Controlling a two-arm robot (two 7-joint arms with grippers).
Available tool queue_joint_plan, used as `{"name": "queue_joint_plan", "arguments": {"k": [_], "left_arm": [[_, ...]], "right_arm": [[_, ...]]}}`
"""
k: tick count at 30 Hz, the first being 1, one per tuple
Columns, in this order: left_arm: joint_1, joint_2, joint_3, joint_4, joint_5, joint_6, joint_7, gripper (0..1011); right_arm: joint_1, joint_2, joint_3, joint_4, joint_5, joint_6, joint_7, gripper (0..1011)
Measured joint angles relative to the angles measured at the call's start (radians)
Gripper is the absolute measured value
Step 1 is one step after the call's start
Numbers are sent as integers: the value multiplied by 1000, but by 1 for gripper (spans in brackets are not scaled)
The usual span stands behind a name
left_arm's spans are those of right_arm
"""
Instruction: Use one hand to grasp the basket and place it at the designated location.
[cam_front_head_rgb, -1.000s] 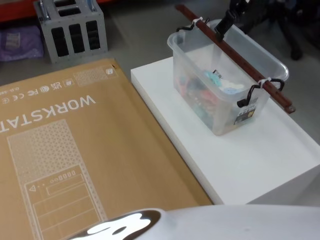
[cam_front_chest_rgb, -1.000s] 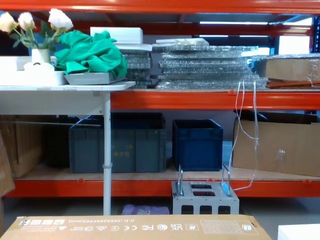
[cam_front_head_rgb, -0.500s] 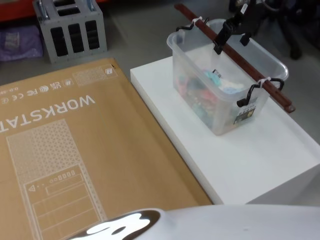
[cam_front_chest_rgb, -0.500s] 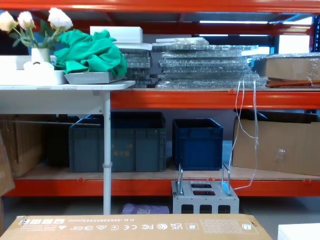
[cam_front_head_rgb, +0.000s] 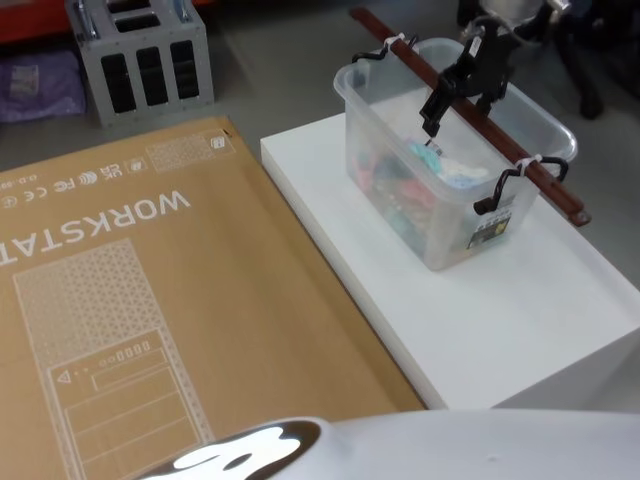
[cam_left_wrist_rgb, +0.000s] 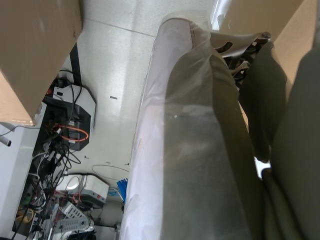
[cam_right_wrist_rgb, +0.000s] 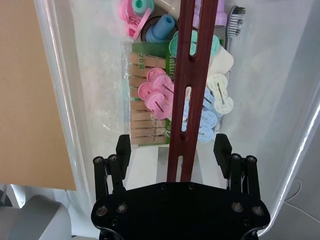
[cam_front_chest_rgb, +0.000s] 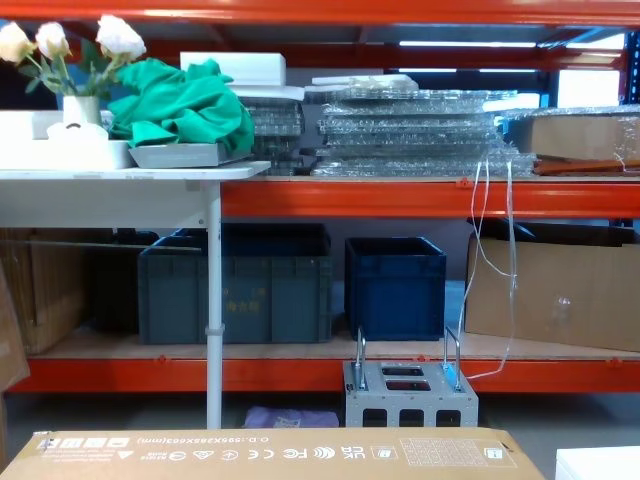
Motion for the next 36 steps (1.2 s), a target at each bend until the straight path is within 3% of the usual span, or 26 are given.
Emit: {"name": "queue_joint_plan", "arguments": {"k": [12,17,27,29,32,36], "left_arm": [[0,0,0,0,0,0,0,0],[0,0,0,0,0,0,0,0],[0,0,0,0,0,0,0,0],[0,0,0,0,0,0,0,0],[0,0,0,0,0,0,0,0],[0,0,0,0,0,0,0,0]], "right_arm": [[7,-10,-25,24,8,-6,-3,1001],[7,-1,-24,20,18,-1,-12,926],[3,17,-21,0,22,4,-24,641],[2,22,-21,-5,22,6,-26,539],[2,26,-20,-8,23,8,-27,477],[2,30,-18,-13,24,10,-28,320]]}}
